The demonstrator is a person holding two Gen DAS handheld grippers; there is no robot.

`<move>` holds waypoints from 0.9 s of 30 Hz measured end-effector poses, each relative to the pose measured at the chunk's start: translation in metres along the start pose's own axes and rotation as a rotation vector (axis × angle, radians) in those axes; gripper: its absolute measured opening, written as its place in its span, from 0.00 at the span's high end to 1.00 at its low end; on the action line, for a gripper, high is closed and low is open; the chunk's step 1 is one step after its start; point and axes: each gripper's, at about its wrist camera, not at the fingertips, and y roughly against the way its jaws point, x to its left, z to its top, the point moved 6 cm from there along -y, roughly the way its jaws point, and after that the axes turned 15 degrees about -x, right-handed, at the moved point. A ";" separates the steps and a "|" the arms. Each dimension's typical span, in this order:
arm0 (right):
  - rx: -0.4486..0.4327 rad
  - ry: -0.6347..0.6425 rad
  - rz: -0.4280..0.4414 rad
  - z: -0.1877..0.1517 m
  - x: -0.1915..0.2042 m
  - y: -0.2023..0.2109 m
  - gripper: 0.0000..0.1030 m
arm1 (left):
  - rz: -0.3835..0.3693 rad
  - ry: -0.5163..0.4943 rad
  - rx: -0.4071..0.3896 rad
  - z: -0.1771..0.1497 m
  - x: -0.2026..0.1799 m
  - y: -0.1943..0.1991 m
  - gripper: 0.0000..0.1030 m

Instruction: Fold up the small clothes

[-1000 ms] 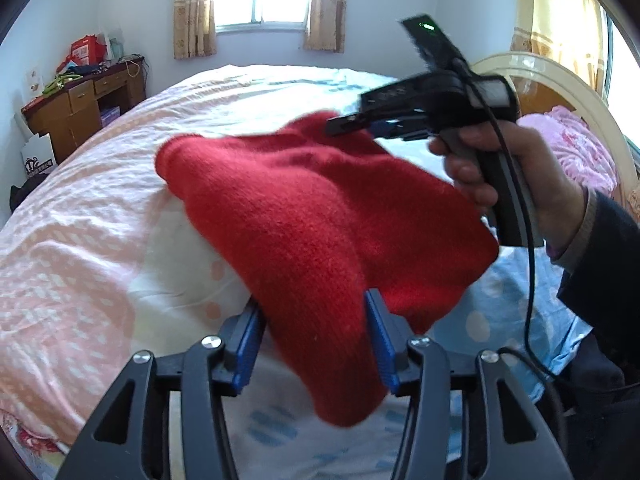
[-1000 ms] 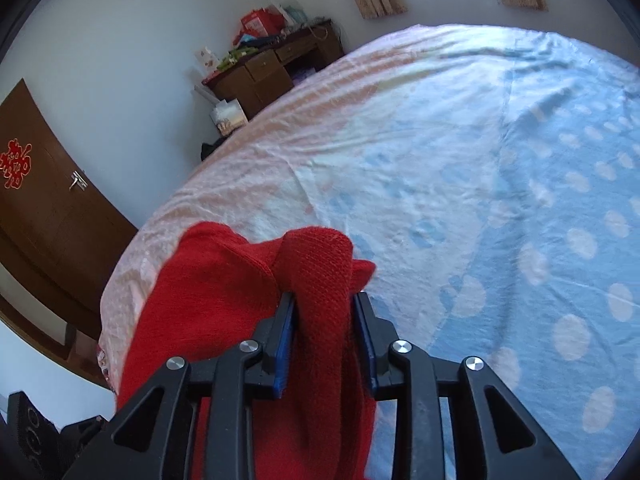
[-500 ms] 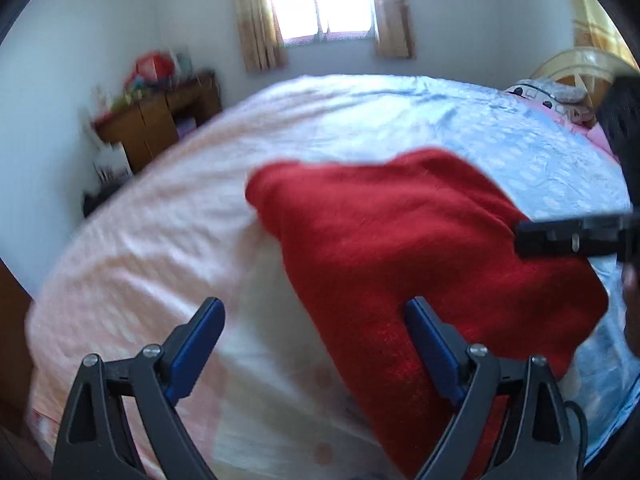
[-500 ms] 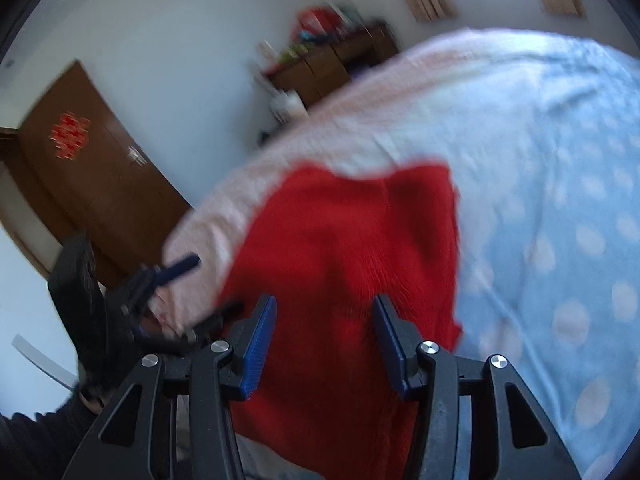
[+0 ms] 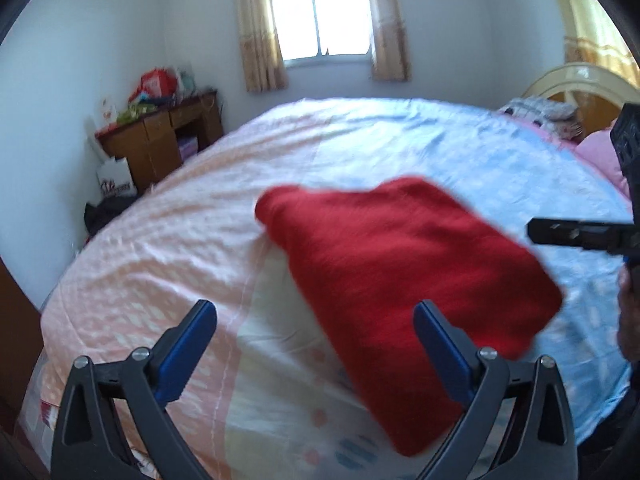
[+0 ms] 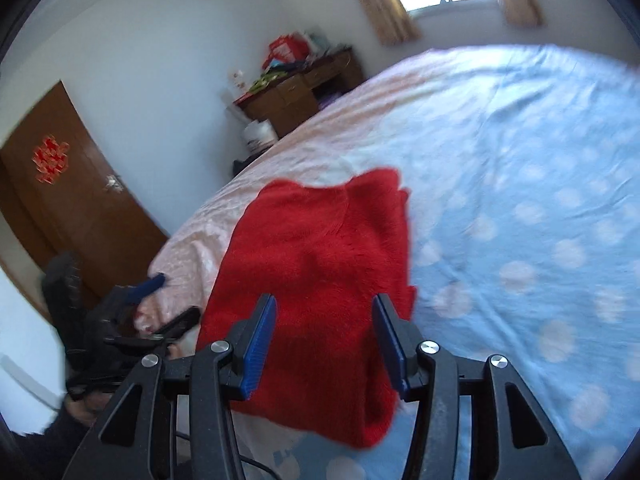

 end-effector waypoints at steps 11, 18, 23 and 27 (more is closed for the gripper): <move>-0.239 0.189 -0.147 0.035 0.039 0.081 0.35 | -0.031 0.036 -0.139 0.047 -0.013 0.046 0.00; -0.264 0.188 -0.144 0.037 0.044 0.094 0.34 | -0.031 0.022 -0.154 0.049 -0.016 0.049 0.00; -0.251 0.174 -0.144 0.034 0.042 0.091 0.34 | -0.031 0.022 -0.147 0.047 -0.017 0.047 0.00; -0.244 0.172 -0.144 0.033 0.041 0.089 0.34 | -0.031 0.023 -0.148 0.047 -0.017 0.047 0.00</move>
